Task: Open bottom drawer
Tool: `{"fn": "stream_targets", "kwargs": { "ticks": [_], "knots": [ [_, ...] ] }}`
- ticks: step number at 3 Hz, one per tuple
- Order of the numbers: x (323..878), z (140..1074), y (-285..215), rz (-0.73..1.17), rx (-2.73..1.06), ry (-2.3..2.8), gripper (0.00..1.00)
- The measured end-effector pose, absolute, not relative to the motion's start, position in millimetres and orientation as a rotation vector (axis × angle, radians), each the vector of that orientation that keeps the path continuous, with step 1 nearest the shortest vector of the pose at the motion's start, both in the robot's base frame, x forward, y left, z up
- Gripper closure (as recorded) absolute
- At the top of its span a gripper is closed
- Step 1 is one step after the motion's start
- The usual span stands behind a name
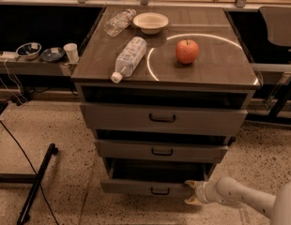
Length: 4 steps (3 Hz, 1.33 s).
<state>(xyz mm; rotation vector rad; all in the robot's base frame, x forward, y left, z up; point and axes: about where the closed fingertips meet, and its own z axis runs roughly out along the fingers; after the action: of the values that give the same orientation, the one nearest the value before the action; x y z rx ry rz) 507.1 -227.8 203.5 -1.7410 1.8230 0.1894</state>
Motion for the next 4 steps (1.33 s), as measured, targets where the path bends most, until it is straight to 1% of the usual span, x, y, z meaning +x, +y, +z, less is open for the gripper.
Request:
{"fn": "stream_targets", "kwargs": {
  "ticks": [1,2,3,4],
  "knots": [
    [547.4,194.0,-234.7,0.224,-1.739,1.836,0.43],
    [562.5,188.8,-236.4,0.241,-1.742,1.845,0.43],
    [550.4,172.3,-229.2,0.303,-1.785,1.876,0.46],
    [526.5,166.3,-224.6,0.352,-1.808,1.908,0.47]
  ]
}}
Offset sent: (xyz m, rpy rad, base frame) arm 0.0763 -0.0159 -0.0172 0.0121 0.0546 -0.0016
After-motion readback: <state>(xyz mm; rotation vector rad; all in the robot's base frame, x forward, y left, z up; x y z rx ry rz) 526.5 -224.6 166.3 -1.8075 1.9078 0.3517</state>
